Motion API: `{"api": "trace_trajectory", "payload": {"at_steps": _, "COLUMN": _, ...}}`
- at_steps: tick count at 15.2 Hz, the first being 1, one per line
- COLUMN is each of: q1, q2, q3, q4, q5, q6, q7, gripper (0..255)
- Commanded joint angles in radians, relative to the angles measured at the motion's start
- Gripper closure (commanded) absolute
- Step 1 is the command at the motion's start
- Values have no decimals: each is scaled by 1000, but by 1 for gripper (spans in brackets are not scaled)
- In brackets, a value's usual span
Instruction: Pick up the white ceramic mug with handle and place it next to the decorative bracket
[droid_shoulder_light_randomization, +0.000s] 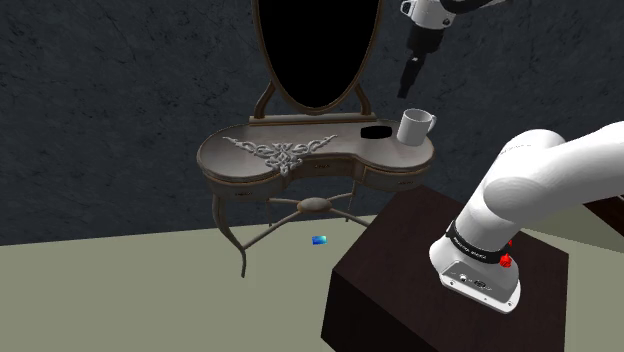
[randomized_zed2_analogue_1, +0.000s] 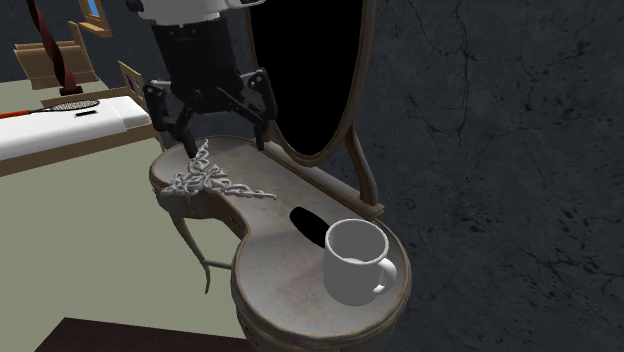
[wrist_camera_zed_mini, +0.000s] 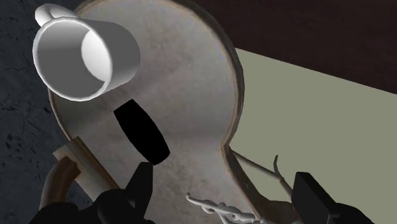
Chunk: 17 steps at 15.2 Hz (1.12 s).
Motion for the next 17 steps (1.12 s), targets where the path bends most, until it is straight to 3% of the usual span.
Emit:
{"api": "trace_trajectory", "payload": {"at_steps": 1, "q1": -14, "q2": 23, "q3": -48, "q4": -19, "q5": -23, "q6": 36, "q7": -43, "gripper": 0}}
{"api": "trace_trajectory", "payload": {"at_steps": 8, "q1": -52, "q2": 157, "q3": -220, "q4": -52, "q5": -94, "q6": 176, "q7": -192, "gripper": 0}}
{"api": "trace_trajectory", "payload": {"at_steps": 14, "q1": -52, "q2": 334, "q3": -379, "q4": -33, "q5": -114, "q6": 309, "q7": -333, "gripper": 0}}
{"api": "trace_trajectory", "payload": {"at_steps": 17, "q1": -49, "q2": 362, "q3": -397, "q4": -46, "q5": -113, "q6": 348, "q7": -344, "gripper": 0}}
